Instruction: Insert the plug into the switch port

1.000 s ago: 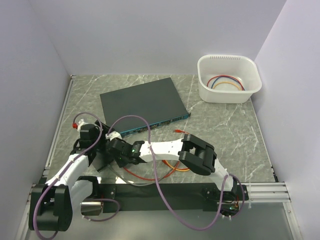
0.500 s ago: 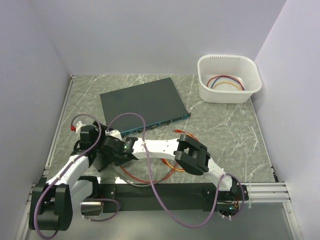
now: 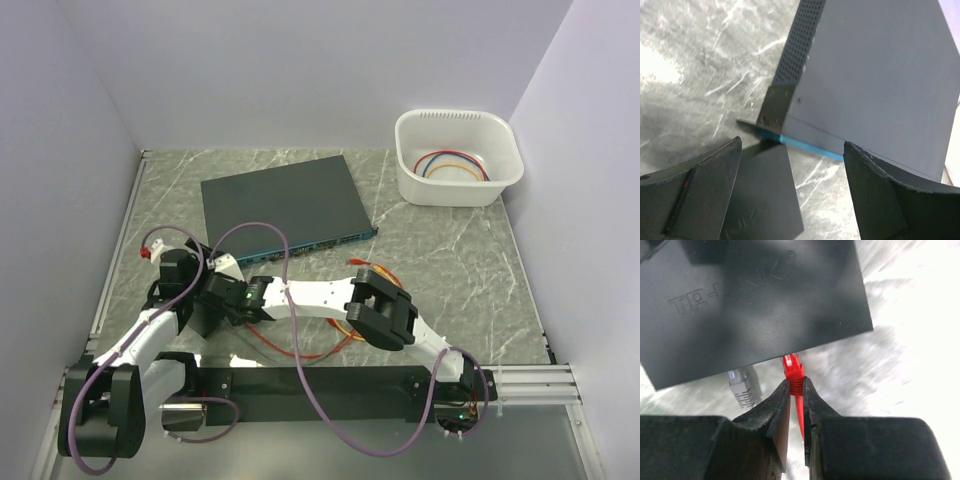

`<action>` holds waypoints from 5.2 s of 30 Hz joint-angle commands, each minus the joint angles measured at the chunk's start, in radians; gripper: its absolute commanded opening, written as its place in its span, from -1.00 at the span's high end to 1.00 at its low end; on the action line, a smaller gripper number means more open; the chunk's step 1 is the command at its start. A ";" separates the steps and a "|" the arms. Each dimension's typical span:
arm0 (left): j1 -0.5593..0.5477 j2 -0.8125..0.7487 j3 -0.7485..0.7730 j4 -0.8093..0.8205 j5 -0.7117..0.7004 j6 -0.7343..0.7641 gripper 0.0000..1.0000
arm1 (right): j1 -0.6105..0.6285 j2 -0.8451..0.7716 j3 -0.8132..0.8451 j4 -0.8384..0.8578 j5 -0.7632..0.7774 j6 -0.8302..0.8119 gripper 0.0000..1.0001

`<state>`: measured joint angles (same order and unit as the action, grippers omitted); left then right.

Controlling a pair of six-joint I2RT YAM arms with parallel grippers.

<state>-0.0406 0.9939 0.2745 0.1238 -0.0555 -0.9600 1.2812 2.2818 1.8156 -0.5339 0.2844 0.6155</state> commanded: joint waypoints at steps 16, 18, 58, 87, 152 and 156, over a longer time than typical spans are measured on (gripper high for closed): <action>-0.047 0.051 -0.041 -0.208 0.175 0.003 -0.79 | -0.121 -0.034 -0.231 0.768 0.045 -0.337 1.00; -0.048 0.054 -0.040 -0.207 0.177 0.006 -0.79 | -0.126 -0.038 -0.239 0.769 0.027 -0.362 1.00; 0.114 -0.089 0.246 -0.400 -0.083 0.058 -0.84 | -0.099 -0.383 -0.514 0.556 -0.129 -0.264 -0.11; 0.258 0.187 0.089 0.023 0.082 0.107 -0.75 | -0.106 -0.090 -0.279 0.377 -0.099 -0.218 0.46; 0.154 0.315 0.134 0.131 0.164 0.202 -0.62 | -0.045 -0.113 -0.170 0.367 -0.122 -0.257 1.00; 0.153 0.322 0.140 0.126 0.158 0.202 -0.62 | -0.031 -0.133 -0.183 0.356 -0.110 -0.247 1.00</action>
<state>0.1223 1.2976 0.3939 0.2939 0.1074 -0.7620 1.2247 2.2036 1.5990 -0.1928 0.1669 0.3531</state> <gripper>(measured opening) 0.810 0.193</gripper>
